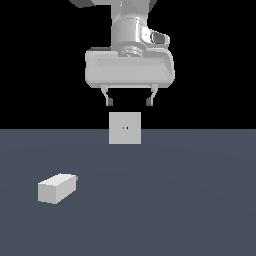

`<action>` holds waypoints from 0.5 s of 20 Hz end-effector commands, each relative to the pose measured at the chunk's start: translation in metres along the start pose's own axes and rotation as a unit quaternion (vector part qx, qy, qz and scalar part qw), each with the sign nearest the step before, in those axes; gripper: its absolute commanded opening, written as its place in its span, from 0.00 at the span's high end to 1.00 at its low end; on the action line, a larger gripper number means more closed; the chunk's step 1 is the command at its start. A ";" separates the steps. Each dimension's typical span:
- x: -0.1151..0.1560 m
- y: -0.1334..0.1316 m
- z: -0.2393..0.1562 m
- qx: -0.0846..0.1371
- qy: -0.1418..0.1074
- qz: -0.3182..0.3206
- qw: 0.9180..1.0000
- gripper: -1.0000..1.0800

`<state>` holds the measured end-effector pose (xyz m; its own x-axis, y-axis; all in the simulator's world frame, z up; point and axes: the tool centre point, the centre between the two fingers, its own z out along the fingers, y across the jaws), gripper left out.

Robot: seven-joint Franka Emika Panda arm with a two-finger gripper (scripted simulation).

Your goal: Plug the charger into the wall socket.

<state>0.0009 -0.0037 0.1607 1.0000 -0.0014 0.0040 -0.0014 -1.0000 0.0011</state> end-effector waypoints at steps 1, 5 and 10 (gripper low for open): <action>0.000 0.000 0.000 0.000 0.000 0.000 1.000 0.04; -0.002 -0.001 0.002 0.000 0.001 0.002 1.000 0.04; -0.011 -0.008 0.008 0.000 0.003 0.011 1.000 0.04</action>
<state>-0.0072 0.0017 0.1551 0.9998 -0.0174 0.0088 -0.0174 -0.9998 0.0015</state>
